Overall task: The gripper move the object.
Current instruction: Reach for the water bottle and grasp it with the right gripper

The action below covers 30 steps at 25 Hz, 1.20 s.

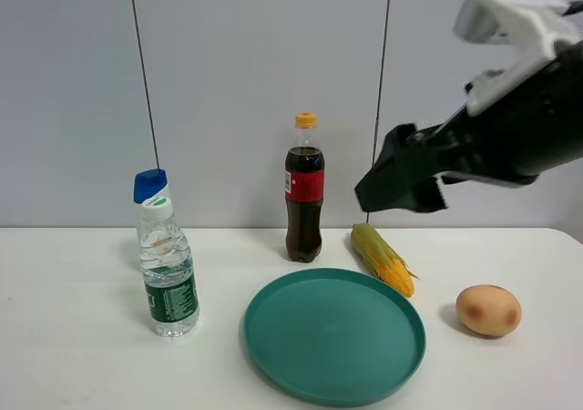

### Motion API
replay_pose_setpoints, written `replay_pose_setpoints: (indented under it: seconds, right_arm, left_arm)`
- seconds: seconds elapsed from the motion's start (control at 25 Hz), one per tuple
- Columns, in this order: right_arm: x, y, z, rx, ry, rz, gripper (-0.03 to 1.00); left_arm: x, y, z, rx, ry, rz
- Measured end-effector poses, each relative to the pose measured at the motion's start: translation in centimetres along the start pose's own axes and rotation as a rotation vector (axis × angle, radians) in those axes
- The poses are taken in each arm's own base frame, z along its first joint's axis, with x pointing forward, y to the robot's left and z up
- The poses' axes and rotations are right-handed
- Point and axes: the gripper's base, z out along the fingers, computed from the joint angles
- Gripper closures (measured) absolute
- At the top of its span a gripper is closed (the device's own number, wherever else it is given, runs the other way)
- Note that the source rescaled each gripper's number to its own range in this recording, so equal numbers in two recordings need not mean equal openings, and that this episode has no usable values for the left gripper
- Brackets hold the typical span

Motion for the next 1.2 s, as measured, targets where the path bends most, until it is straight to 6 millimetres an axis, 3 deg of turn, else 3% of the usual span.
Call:
replay_pose_setpoints:
  seconds: [0.2, 0.44, 0.76, 1.0, 1.2]
  right_arm:
    - [0.6, 0.2, 4.3, -0.009, -0.024, -0.002, -0.03]
    - [1.5, 1.9, 8.3, -0.059, -0.096, -0.053, -0.03]
    - [1.6, 3.4, 11.1, -0.115, -0.174, -0.088, -0.03]
    - [-1.0, 4.1, 13.2, -0.143, -0.225, -0.055, -0.03]
    - [-1.9, 6.2, 14.0, -0.206, -0.243, -0.099, -0.03]
  left_arm:
    - [0.0, 0.0, 0.0, 0.000, 0.000, 0.000]
    - [0.0, 0.0, 0.0, 0.000, 0.000, 0.000]
    - [0.0, 0.0, 0.0, 0.000, 0.000, 0.000]
    - [0.0, 0.0, 0.0, 0.000, 0.000, 0.000]
    - [0.0, 0.0, 0.0, 0.000, 0.000, 0.000]
